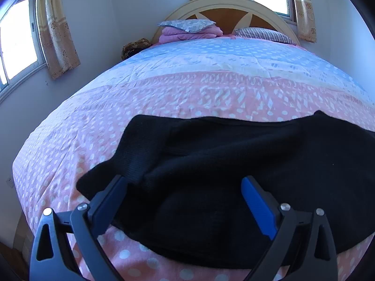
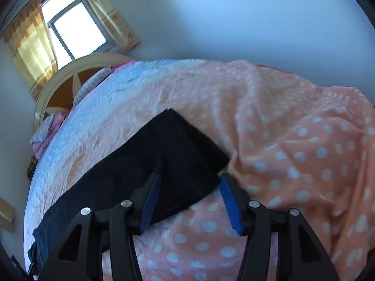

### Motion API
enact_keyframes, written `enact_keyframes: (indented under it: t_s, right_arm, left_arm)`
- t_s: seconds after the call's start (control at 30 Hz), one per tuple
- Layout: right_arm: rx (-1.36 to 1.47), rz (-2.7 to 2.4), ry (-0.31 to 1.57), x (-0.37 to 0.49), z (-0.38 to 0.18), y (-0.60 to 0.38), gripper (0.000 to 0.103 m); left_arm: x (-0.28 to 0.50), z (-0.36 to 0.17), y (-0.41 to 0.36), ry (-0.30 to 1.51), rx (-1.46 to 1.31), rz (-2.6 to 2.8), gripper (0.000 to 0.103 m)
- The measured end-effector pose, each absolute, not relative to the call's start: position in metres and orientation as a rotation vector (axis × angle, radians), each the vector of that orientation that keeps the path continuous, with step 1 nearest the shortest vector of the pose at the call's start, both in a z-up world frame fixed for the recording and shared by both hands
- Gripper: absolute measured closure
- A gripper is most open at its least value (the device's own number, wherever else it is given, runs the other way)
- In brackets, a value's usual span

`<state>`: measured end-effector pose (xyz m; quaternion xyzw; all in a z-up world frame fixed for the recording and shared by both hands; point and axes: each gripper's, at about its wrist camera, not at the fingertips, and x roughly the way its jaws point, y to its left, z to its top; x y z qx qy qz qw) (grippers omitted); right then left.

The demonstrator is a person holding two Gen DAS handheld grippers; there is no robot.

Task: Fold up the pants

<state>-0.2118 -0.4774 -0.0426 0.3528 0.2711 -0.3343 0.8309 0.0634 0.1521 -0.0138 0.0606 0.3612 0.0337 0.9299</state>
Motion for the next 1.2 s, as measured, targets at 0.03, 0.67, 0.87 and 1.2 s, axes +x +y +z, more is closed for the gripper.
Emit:
enact_keyframes:
  t_s: [0.03, 0.67, 0.87, 1.2]
  right_arm:
    - [0.737, -0.707, 0.588, -0.210, -0.043, -0.476, 0.059]
    - [0.647, -0.677, 0.689, -0.190, -0.042, -0.487, 0.093]
    - [0.614, -0.695, 0.700, -0.189, -0.041, -0.485, 0.092]
    - [0.591, -0.689, 0.685, -0.195, -0.040, -0.479, 0.061]
  left_arm:
    - [0.063, -0.014, 0.153, 0.740, 0.125, 0.070, 0.003]
    - [0.061, -0.013, 0.153, 0.737, 0.118, 0.062, 0.003]
    - [0.061, -0.014, 0.153, 0.737, 0.118, 0.059, 0.003]
    - [0.062, -0.013, 0.152, 0.740, 0.121, 0.057, 0.001]
